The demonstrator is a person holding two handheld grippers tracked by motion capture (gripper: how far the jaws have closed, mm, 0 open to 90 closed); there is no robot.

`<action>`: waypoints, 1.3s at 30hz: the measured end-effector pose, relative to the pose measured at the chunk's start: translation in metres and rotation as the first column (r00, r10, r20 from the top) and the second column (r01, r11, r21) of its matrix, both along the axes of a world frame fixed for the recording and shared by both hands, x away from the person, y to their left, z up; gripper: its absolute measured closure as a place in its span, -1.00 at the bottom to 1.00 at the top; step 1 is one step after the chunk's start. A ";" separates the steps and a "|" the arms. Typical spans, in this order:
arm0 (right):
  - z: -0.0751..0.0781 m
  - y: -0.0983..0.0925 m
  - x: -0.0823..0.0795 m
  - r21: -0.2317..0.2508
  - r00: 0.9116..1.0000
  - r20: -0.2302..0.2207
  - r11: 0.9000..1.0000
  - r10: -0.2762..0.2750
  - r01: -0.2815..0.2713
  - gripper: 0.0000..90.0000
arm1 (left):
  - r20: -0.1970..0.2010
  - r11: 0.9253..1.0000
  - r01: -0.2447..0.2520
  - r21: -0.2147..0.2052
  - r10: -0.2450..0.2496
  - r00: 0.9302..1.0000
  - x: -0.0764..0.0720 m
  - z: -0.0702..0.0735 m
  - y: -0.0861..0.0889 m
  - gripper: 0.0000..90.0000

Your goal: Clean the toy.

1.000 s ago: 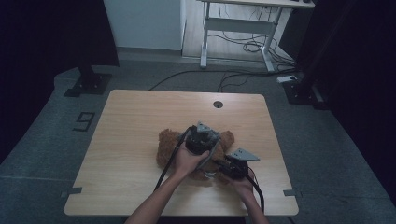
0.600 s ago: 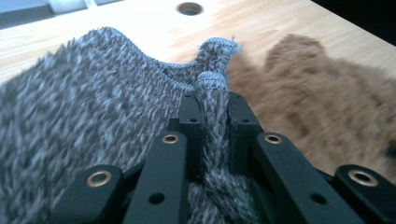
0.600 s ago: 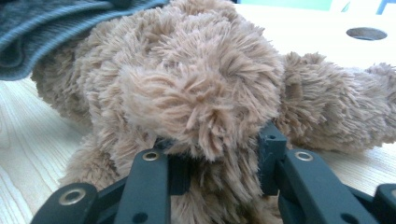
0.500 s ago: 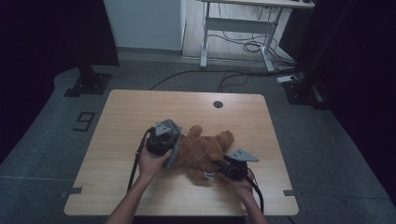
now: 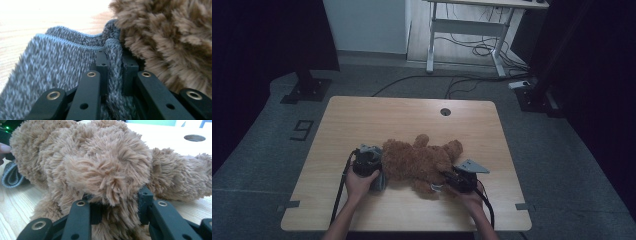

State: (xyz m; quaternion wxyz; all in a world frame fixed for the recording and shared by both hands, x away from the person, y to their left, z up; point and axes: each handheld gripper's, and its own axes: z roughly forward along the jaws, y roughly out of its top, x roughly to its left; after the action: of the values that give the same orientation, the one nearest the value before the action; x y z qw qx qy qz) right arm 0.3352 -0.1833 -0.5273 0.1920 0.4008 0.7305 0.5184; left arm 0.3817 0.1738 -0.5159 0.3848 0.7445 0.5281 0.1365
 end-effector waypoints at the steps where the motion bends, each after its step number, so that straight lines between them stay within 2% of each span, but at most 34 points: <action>1: 0.000 -0.001 0.001 0.000 1.000 -0.001 1.000 -0.001 0.001 0.45 | 0.022 1.000 -0.009 -0.012 0.009 1.000 0.000 0.005 0.001 0.76; 3: 0.000 -0.001 0.002 0.006 1.000 -0.001 1.000 -0.004 0.004 0.45 | 0.061 0.999 -0.010 -0.041 0.012 0.998 -0.001 0.020 0.000 0.76; 5: 0.000 0.000 0.003 0.006 1.000 -0.001 1.000 -0.011 0.011 0.45 | 0.097 0.999 0.002 -0.041 0.002 0.995 -0.002 0.036 -0.008 0.77; 8: 0.000 -0.001 0.004 0.011 1.000 -0.003 1.000 -0.029 0.029 0.45 | 0.161 1.000 0.023 -0.005 -0.022 0.987 -0.005 0.058 -0.028 0.77; 11: -0.001 -0.006 0.006 0.037 0.999 -0.023 0.998 -0.041 0.042 0.45 | 0.227 0.998 0.048 0.040 -0.056 0.972 -0.009 0.076 -0.046 0.77; 13: -0.002 -0.009 0.008 0.061 0.999 -0.034 0.997 -0.036 0.038 0.45 | 0.244 0.997 0.069 0.043 -0.077 0.967 -0.009 0.084 -0.052 0.77; 16: -0.002 -0.007 0.007 0.055 0.999 -0.027 0.998 -0.032 0.033 0.45 | 0.234 0.995 0.095 0.009 -0.095 0.968 -0.008 0.090 -0.060 0.77; 17: -0.002 -0.006 0.007 0.054 0.999 -0.025 0.998 -0.030 0.032 0.45 | 0.224 0.993 0.118 -0.009 -0.113 0.968 -0.007 0.092 -0.067 0.77; 19: -0.002 -0.005 0.007 0.050 0.999 -0.019 0.998 -0.027 0.028 0.45 | 0.222 0.988 0.154 -0.013 -0.147 0.964 -0.006 0.093 -0.084 0.77; 21: -0.002 -0.004 0.006 0.050 1.000 -0.014 0.998 -0.026 0.027 0.45 | 0.207 0.978 0.207 -0.032 -0.196 0.958 -0.003 0.093 -0.107 0.77; 23: -0.002 -0.004 0.006 0.045 1.000 -0.011 0.999 -0.021 0.021 0.45 | 0.201 0.967 0.255 -0.020 -0.246 0.948 0.000 0.092 -0.133 0.76; 24: -0.002 -0.003 0.005 0.044 1.000 -0.005 0.999 -0.022 0.022 0.45 | 0.191 0.958 0.285 -0.027 -0.275 0.942 0.002 0.091 -0.149 0.77; 28: -0.003 -0.002 0.004 0.035 1.000 0.008 0.999 -0.019 0.019 0.45 | 0.158 0.939 0.345 -0.011 -0.339 0.927 0.006 0.083 -0.192 0.76; 29: -0.003 -0.002 0.004 0.031 1.000 0.010 0.999 -0.020 0.019 0.45 | 0.145 0.936 0.353 0.006 -0.350 0.925 0.007 0.080 -0.200 0.76; 31: -0.003 -0.001 0.002 0.024 1.000 0.019 1.000 -0.020 0.020 0.45 | 0.118 0.934 0.355 0.042 -0.357 0.926 0.010 0.069 -0.211 0.76; 33: -0.003 -0.001 0.000 0.018 0.999 0.024 1.000 -0.023 0.022 0.45 | 0.113 0.936 0.344 0.077 -0.351 0.929 0.010 0.059 -0.215 0.76; 36: -0.004 0.001 0.000 0.006 0.999 0.029 1.000 -0.018 0.018 0.45 | 0.133 0.938 0.335 0.089 -0.345 0.929 0.008 0.055 -0.207 0.77; 39: -0.003 0.004 -0.002 -0.010 0.999 0.040 1.000 -0.020 0.021 0.45 | 0.143 0.944 0.314 0.102 -0.327 0.934 0.008 0.058 -0.194 0.77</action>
State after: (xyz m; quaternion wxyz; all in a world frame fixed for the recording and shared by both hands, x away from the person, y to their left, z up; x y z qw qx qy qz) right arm 0.3336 -0.1795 -0.5302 0.2140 0.3967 0.7252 0.5205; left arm 0.3893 -0.0199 -0.4583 0.4136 0.8218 0.3617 0.1508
